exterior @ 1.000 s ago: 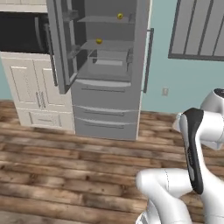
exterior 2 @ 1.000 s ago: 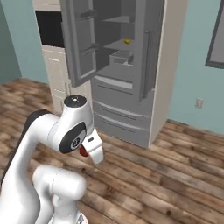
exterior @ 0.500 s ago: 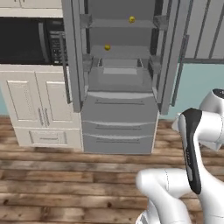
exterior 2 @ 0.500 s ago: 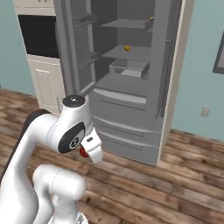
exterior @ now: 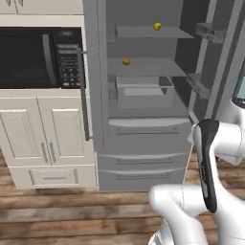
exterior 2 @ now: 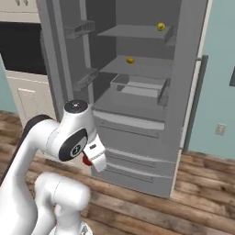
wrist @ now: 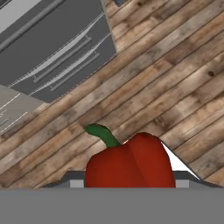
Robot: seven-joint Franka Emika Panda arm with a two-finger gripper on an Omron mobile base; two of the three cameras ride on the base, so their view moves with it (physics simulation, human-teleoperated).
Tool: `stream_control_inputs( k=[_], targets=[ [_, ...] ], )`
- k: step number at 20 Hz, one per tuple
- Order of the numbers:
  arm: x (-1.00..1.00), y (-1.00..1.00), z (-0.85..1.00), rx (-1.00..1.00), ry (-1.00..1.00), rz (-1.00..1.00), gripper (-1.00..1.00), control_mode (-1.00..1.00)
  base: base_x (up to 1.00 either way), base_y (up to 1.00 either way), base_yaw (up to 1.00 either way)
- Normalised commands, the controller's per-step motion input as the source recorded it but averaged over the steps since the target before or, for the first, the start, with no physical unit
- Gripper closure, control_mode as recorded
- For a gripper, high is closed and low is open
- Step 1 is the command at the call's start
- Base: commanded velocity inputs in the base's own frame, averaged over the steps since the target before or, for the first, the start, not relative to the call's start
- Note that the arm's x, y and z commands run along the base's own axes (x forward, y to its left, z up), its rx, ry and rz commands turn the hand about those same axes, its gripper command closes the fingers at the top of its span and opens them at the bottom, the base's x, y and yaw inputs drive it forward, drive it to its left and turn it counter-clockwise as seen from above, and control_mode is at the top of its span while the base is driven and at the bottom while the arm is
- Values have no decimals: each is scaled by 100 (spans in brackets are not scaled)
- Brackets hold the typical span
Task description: Place the bell pepper in the correct fridge rack based on whether it is a fruit or vegetable. Finally, close the fridge door.
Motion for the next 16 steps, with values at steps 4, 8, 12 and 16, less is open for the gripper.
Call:
stream_control_inputs(
  k=[4, 8, 12, 16],
  targets=[
    [0, 0, 0, 0, 0, 0, 100, 100, 100, 0, -10],
    [0, 0, 0, 0, 0, 0, 100, 100, 95, 0, -5],
    [0, 0, 0, 0, 0, 0, 100, 100, 71, 12, -2],
    [0, 0, 0, 0, 0, 0, 100, 100, 53, 26, 0]
  ],
)
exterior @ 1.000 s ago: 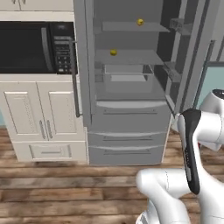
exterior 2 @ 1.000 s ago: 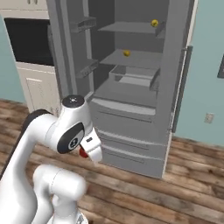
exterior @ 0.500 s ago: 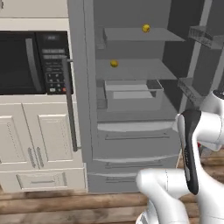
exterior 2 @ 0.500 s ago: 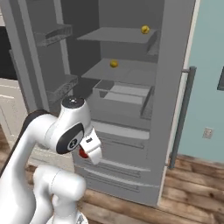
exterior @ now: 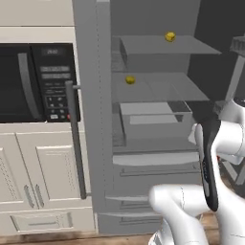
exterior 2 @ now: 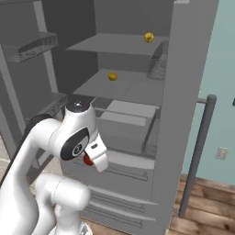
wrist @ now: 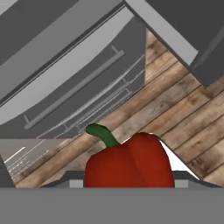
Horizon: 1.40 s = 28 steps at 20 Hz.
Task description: Place the bell pepper in the correct fridge rack based on whether it is a fruit or vegetable. Finally, close the fridge door.
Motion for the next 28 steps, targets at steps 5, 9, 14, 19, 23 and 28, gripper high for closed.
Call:
stream_control_inputs(
  k=[5, 9, 14, 19, 23, 28],
  targets=[
    [0, 0, 0, 0, 0, 0, 100, 100, 64, 1, 0],
    [0, 0, 0, 0, 0, 0, 100, 100, 74, 0, 0],
    [0, 0, 0, 0, 0, 0, 100, 100, 62, 10, 0],
    [0, 0, 0, 0, 0, 0, 100, 100, 36, 18, 1],
    [0, 0, 0, 0, 0, 0, 100, 100, 44, 0, -1],
    [7, 19, 21, -4, -5, 0, 100, -100, 7, 0, -1]
  ],
)
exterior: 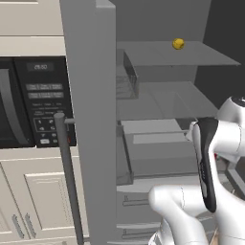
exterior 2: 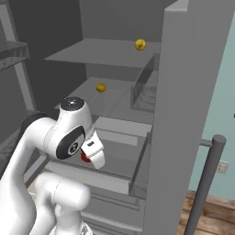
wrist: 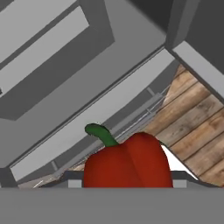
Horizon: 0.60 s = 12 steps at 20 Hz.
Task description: Place the bell pepper in the correct fridge rack based on whether it is a fruit or vegetable. Finally, close the fridge door.
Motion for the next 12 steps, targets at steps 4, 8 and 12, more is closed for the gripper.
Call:
stream_control_inputs(
  k=[4, 8, 12],
  targets=[
    [10, 40, 53, -19, -22, 6, 100, -100, 0, 0, 0],
    [17, 25, 58, -21, -24, 12, 100, -100, 0, 0, 0],
    [14, 13, 68, -14, -12, 21, 100, -100, 0, 0, 0]
  ],
)
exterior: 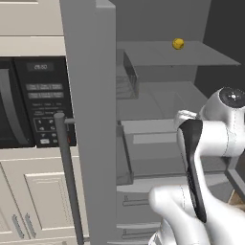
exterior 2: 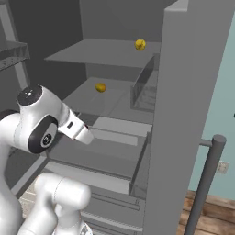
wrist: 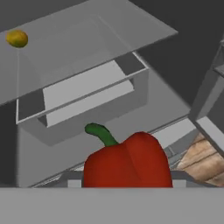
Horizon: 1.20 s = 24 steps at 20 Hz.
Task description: Place the bell pepper in the correct fridge rack based on whether it is a fruit or vegetable. Finally, close the fridge door.
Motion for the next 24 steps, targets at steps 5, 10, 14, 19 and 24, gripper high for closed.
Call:
stream_control_inputs(
  k=[5, 10, 14, 19, 24],
  targets=[
    [20, 0, 81, -9, -8, 27, 100, -100, 0, 0, 0],
    [41, 1, 97, -4, 0, 29, 100, -100, 0, 0, 0],
    [23, 2, 69, -6, 0, 26, 100, -100, 0, 0, 0],
    [0, 2, 60, -8, 0, 8, 100, -100, 0, 0, 0],
    [3, 0, 17, -9, -9, 5, 100, -100, 0, 0, 0]
  ],
)
